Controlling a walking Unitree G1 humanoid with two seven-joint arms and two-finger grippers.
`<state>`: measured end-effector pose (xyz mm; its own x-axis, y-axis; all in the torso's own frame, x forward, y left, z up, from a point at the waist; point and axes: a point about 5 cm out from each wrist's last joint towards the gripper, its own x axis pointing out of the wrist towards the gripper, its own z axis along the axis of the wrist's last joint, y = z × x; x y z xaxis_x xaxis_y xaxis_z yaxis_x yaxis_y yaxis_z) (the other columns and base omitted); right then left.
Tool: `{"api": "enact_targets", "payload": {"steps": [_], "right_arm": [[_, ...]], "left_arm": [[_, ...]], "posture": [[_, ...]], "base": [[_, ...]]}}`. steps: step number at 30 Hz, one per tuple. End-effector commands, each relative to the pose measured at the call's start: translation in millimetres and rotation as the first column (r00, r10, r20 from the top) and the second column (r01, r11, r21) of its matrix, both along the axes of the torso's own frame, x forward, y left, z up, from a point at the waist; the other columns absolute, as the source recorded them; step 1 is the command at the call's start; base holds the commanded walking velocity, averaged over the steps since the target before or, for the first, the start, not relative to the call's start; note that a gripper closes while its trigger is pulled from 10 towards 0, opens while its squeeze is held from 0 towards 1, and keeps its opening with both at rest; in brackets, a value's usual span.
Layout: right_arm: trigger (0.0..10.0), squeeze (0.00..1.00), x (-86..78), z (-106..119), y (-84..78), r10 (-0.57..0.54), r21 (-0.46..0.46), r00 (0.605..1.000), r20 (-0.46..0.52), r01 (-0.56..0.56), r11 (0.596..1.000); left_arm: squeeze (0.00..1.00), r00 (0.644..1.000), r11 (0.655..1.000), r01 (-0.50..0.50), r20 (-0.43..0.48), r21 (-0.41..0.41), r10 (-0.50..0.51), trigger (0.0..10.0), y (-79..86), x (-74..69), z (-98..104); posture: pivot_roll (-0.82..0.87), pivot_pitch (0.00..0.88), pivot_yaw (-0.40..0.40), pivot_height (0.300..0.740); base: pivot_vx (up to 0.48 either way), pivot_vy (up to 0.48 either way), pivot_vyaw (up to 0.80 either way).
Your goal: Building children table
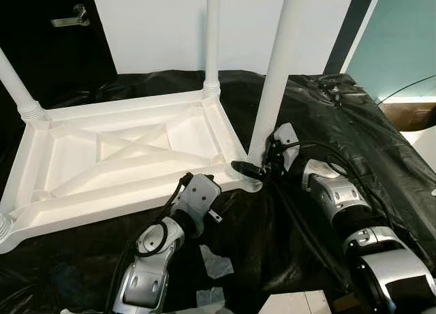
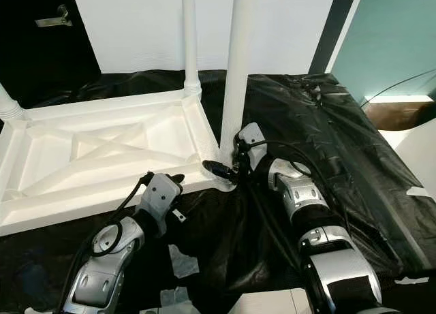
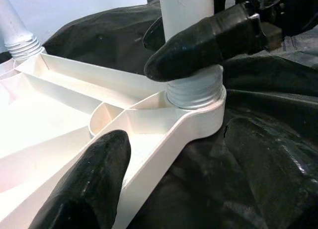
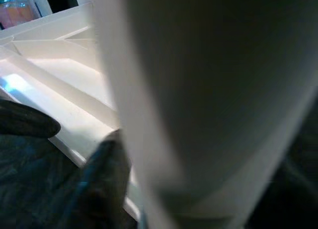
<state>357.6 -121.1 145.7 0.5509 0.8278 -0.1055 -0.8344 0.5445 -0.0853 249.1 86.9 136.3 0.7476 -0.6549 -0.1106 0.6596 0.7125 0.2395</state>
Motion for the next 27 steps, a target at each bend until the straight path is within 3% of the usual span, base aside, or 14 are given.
{"api": "enact_targets", "payload": {"steps": [1,8,9,10,11,14,15,21,23,24,25,27], "right_arm": [[0.0,0.0,-2.1,-6.3,3.3,0.043,-0.025,0.999,-0.025,-0.044,0.999],[0.0,0.0,-2.7,-11.0,-0.7,0.014,-0.023,0.999,-0.036,-0.015,1.0],[2.8,0.0,-3.3,-12.0,-0.7,0.004,-0.015,0.999,-0.039,-0.005,1.0],[2.8,0.0,-3.9,-12.8,-0.6,-0.002,-0.009,0.999,-0.04,0.002,1.0],[10.0,0.0,-3.6,-14.4,-1.3,-0.035,-0.006,0.999,-0.037,0.034,0.999],[10.0,0.0,-3.3,-15.5,-1.8,-0.057,-0.006,0.998,-0.034,0.057,0.998],[10.0,0.0,-1.2,-19.7,-4.4,-0.164,-0.023,0.986,-0.02,0.163,0.986],[10.0,0.0,-3.0,-28.4,-4.7,-0.319,-0.017,0.947,-0.027,0.319,0.948],[10.0,0.0,-6.2,-34.6,-3.3,-0.41,0.001,0.91,-0.057,0.411,0.912],[10.0,0.0,-6.2,-34.6,-3.3,-0.41,0.001,0.91,-0.057,0.411,0.912],[10.0,0.0,-9.3,-40.0,-1.5,-0.497,0.002,0.863,-0.084,0.499,0.866],[10.0,0.0,-11.9,-42.2,0.1,-0.542,0.005,0.835,-0.094,0.545,0.839]], "left_arm": [[0.0,0.995,0.995,-0.102,0.021,-0.014,0.102,10.0,4.2,4.9,1.3],[0.0,0.994,0.994,-0.104,0.021,-0.013,0.105,10.0,4.9,5.4,0.9],[0.0,0.994,0.995,-0.103,0.021,-0.012,0.104,10.0,5.0,5.3,0.8],[0.0,0.994,0.995,-0.103,0.021,-0.012,0.103,10.0,5.2,5.0,0.7],[0.0,0.995,0.995,-0.102,0.02,-0.011,0.102,10.0,5.4,4.9,0.5],[0.0,0.995,0.995,-0.102,0.02,-0.011,0.102,10.0,5.6,4.9,0.3],[0.0,0.995,0.995,-0.101,0.018,-0.007,0.101,10.0,6.3,4.8,-0.6],[0.0,0.995,0.995,-0.102,0.013,-0.006,0.102,10.0,7.3,4.8,-2.9],[0.0,0.995,0.995,-0.098,0.012,-0.005,0.098,10.0,7.0,5.2,-3.3],[0.0,0.995,0.995,-0.098,0.012,-0.005,0.098,10.0,7.0,5.2,-3.3],[0.0,0.995,0.995,-0.097,0.013,-0.003,0.097,10.0,7.9,6.8,-2.7],[0.0,0.995,0.995,-0.097,0.015,-0.003,0.097,10.0,8.6,7.0,-1.9]], "posture": [[0.16,0.0,-0.059,0.74],[0.15,0.0,-0.054,0.74],[0.15,0.0,-0.05,0.74],[0.15,0.0,-0.048,0.74],[0.14,0.0,-0.044,0.74],[0.14,0.0,-0.044,0.74],[0.14,0.0,-0.039,0.74],[0.13,0.0,-0.027,0.74],[0.12,0.0,-0.025,0.74],[0.12,0.0,-0.025,0.74],[0.12,0.0,-0.024,0.74],[0.12,0.0,-0.025,0.74]], "base": [[0.0,0.0,0.0],[0.0,0.0,0.0],[0.0,0.0,0.0],[0.0,0.0,0.0],[0.0,0.0,0.0],[0.0,0.0,0.0],[0.0,0.0,0.0],[0.0,0.0,0.0],[0.0,0.0,0.0],[0.0,0.0,0.0],[0.0,0.0,0.0],[0.0,0.0,0.0]]}}
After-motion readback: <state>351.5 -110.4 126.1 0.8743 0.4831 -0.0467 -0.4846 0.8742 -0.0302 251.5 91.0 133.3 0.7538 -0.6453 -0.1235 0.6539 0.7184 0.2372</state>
